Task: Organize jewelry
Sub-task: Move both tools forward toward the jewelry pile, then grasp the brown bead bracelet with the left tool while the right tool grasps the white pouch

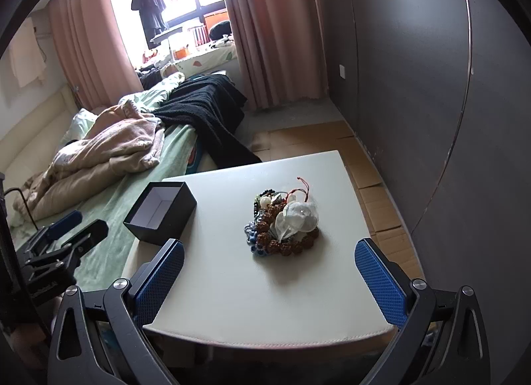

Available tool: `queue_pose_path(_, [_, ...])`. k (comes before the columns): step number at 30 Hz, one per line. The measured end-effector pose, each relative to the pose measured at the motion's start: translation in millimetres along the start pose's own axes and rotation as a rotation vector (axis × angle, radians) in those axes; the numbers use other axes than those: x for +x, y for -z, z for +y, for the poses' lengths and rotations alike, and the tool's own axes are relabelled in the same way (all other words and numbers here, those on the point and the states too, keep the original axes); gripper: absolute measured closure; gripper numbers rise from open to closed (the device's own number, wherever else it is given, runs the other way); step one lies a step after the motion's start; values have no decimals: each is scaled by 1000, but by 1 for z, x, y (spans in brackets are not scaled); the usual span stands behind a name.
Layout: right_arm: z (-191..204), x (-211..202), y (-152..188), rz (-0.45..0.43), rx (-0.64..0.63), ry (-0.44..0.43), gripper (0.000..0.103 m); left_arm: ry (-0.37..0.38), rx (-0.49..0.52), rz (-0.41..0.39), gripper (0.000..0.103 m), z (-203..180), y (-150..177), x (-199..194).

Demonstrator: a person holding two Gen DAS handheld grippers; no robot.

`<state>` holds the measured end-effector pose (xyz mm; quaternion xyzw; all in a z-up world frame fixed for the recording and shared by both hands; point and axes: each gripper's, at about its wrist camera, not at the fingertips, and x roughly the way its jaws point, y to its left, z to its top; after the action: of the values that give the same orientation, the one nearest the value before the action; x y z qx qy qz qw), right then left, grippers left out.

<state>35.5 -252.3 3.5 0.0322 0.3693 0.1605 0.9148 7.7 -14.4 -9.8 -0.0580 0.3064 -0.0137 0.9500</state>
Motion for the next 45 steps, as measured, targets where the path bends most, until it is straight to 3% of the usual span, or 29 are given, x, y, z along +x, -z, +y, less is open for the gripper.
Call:
queue_pose_path(8, [-18,11,-2,48,94,-33,0,77,-38,-6,12,-11,-6,12])
queue_pose_path(12, [-36,21,-4,72,177,-30,0,110,-32,37,24,-23,-6,30])
queue_pose_path(32, [-86,75,-9,148,434,-104,7,231,-52,227,50,-63,2,119])
queue_pose_path(34, [-89,80,-9,154,447,-103,7,263,-72,259,58,-64,3,128])
queue_pose_path(45, [-96,112,-15,202,494,-110,7,270,-34,344,64,-81,12,171])
